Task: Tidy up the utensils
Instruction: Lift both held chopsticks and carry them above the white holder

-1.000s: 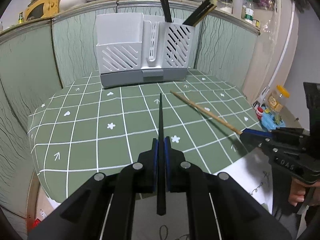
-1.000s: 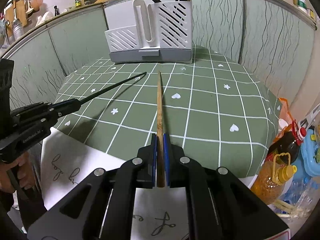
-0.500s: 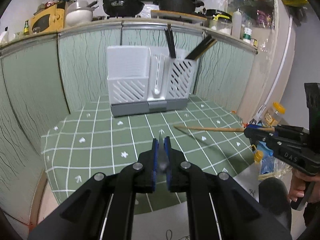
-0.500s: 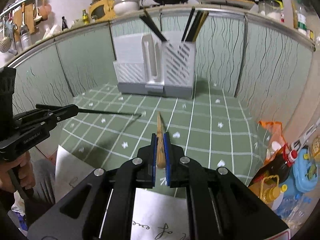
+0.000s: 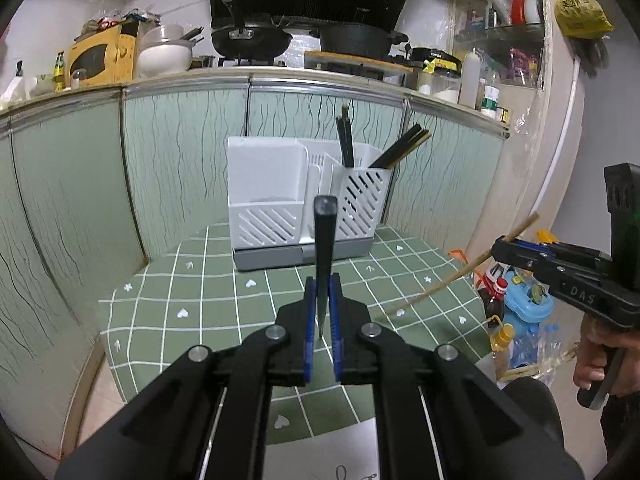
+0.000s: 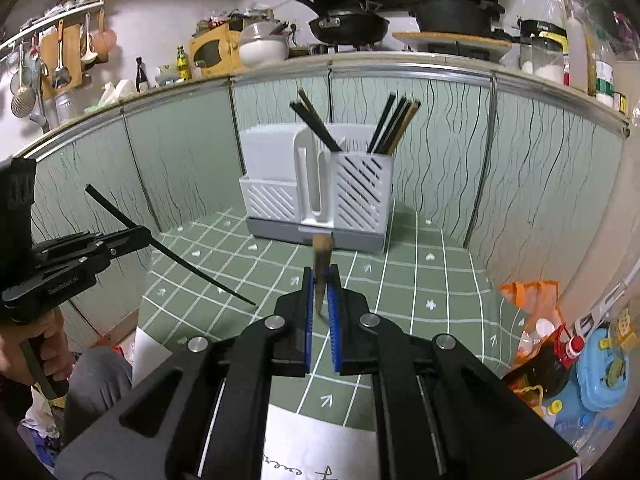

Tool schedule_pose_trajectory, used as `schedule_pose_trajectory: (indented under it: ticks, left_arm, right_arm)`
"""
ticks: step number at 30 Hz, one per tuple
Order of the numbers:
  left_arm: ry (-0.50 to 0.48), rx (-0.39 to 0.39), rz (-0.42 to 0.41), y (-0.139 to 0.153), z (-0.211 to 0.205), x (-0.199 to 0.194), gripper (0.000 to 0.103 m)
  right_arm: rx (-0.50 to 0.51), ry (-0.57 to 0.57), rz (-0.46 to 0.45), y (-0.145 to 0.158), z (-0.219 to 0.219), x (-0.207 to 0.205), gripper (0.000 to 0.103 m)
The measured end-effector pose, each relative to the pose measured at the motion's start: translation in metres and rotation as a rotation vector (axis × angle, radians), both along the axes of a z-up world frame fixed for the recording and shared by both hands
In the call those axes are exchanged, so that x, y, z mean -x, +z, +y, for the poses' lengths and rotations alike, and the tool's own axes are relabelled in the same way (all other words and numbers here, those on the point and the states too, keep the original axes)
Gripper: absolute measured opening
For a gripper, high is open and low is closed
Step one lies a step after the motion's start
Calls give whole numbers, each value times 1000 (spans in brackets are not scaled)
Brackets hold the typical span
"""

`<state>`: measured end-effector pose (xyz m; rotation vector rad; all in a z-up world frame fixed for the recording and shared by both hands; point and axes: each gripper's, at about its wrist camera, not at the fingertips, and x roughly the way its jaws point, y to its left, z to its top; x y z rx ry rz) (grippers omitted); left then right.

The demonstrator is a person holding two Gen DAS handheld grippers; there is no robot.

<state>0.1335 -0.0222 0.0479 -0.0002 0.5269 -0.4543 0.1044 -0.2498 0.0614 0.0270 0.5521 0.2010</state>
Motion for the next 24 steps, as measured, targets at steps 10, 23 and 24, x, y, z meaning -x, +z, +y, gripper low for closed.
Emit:
schedule_pose_trajectory:
  ticks: [10,23,24]
  left_arm:
    - [-38,-24,7,20,-1,0,6]
    - [-61,-68,65,9,-9,-7,6]
    - [-62,-68,68,8,-9,-8,6]
  right_arm:
    - [9,16,-39,24,1,5,7]
    - [3,21,-44,28,-1,8,7]
    - [3,21,-44,28,-2,8,7]
